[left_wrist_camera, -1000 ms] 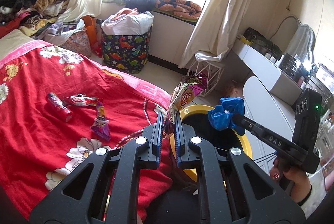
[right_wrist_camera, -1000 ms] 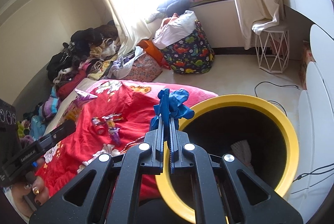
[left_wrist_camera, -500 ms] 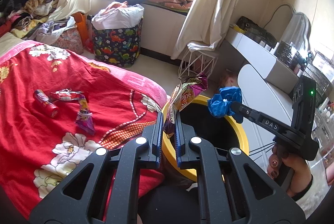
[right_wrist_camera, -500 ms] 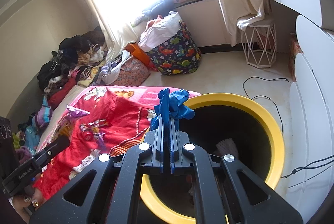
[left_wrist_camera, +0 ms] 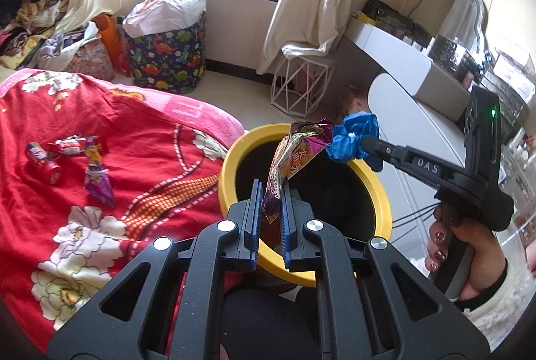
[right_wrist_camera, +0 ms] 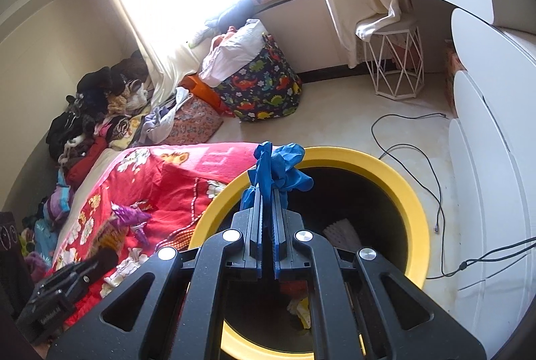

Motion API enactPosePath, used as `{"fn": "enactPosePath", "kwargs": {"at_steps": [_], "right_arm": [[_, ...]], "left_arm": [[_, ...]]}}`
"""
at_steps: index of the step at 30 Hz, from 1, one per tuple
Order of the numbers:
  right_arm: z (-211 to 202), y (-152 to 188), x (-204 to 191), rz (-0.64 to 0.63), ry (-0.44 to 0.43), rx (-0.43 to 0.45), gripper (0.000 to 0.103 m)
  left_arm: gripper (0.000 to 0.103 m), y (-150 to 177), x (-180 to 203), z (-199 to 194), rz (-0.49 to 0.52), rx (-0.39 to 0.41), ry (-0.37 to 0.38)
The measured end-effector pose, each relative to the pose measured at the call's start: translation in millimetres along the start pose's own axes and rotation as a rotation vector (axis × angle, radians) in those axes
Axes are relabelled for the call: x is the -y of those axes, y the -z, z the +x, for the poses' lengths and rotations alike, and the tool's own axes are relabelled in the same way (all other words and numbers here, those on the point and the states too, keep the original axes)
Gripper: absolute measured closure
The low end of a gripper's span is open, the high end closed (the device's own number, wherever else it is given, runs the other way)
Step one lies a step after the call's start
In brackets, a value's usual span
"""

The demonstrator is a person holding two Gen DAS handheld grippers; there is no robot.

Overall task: Collect trash
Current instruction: 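Carry the blue glove and candy wrapper with both grippers over the bin, then open both grippers to drop the glove and wrapper into the bin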

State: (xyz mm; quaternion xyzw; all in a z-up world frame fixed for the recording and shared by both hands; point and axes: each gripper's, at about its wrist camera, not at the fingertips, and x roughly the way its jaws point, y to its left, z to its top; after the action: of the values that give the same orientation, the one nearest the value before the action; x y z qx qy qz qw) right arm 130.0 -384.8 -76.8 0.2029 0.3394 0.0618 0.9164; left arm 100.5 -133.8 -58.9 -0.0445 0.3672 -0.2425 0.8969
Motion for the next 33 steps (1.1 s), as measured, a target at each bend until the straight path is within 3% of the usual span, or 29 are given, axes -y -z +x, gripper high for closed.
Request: {"fn": "enactPosePath", "kwargs": {"at_steps": [28, 29, 30, 31, 32, 33], "right_arm": [[6.4, -0.1, 30.2, 0.052, 0.019, -0.027, 0.098], [7.3, 0.2, 30.8, 0.055, 0.018, -0.033, 0.097], [7.2, 0.8, 32.6, 0.061, 0.023, -0.034, 0.087], [7.2, 1.3, 33.9, 0.069, 0.025, -0.034, 0.079], [6.9, 1.8, 36.0, 0.078, 0.025, -0.034, 0.063], [6.0, 2.0, 37.2, 0.084, 0.027, -0.033, 0.055]], "left_arm": [[0.096, 26.1, 35.0, 62.3, 0.071, -0.204, 0.065], [0.093, 26.4, 35.1, 63.4, 0.068, -0.207, 0.068], [0.076, 27.0, 34.8, 64.6, 0.062, -0.212, 0.074], [0.047, 27.2, 33.9, 65.5, 0.053, -0.217, 0.078], [0.034, 27.0, 31.4, 64.6, 0.036, -0.212, 0.075], [0.023, 26.7, 28.5, 62.4, 0.02, -0.199, 0.071]]}}
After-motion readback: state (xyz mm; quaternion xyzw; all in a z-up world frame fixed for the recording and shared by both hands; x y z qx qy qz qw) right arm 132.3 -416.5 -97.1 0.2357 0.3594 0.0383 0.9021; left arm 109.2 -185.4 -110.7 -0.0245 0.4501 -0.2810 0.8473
